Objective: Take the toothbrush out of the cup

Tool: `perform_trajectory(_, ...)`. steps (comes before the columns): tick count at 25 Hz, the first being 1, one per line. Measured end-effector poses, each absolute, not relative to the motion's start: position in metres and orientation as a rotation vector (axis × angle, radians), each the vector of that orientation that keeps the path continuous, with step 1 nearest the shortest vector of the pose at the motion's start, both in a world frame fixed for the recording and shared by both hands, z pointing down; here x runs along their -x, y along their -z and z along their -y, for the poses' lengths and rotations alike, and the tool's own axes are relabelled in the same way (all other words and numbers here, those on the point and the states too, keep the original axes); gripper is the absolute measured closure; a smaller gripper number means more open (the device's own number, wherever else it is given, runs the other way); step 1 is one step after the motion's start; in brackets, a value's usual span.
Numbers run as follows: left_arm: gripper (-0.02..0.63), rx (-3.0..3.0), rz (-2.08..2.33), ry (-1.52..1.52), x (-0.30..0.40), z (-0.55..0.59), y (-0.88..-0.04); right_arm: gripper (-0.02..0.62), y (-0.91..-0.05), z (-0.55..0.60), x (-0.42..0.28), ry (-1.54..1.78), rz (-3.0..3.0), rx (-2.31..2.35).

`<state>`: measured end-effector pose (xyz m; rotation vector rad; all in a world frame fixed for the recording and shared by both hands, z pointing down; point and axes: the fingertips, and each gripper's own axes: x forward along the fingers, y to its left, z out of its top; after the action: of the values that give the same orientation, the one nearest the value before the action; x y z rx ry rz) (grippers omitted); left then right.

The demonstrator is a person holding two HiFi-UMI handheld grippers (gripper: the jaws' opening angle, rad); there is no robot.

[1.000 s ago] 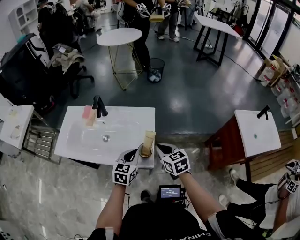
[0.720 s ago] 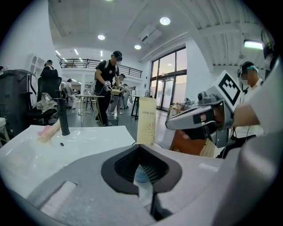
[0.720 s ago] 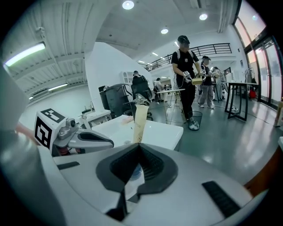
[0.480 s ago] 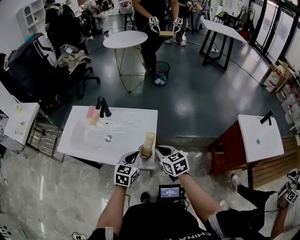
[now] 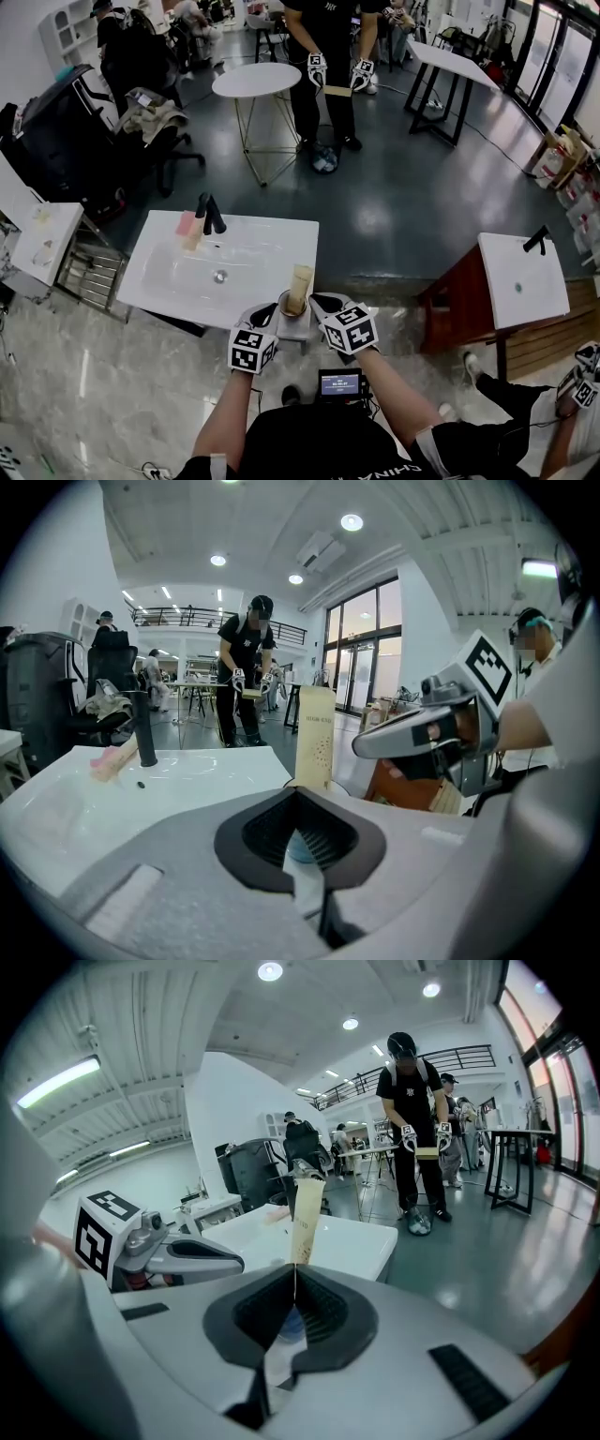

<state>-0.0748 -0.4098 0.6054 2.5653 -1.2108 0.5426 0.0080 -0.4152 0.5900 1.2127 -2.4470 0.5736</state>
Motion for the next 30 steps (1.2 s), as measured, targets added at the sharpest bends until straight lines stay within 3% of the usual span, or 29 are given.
perform_trajectory(12,0.597,-2.561,1.21,-0.545,0.076,0.41,-0.608,0.582,-0.595,0.416,-0.01,-0.585,2.434,-1.208)
perform_trajectory(21,0.597,-2.548,1.241,-0.529,0.082,0.421,-0.604,0.433,-0.597,0.44,-0.01,-0.624,2.468,-1.129)
perform_trajectory(30,0.597,-2.462,1.297,-0.55,0.106,0.41,-0.619,0.443,-0.621,0.45,0.014,-0.564,2.451,-1.003)
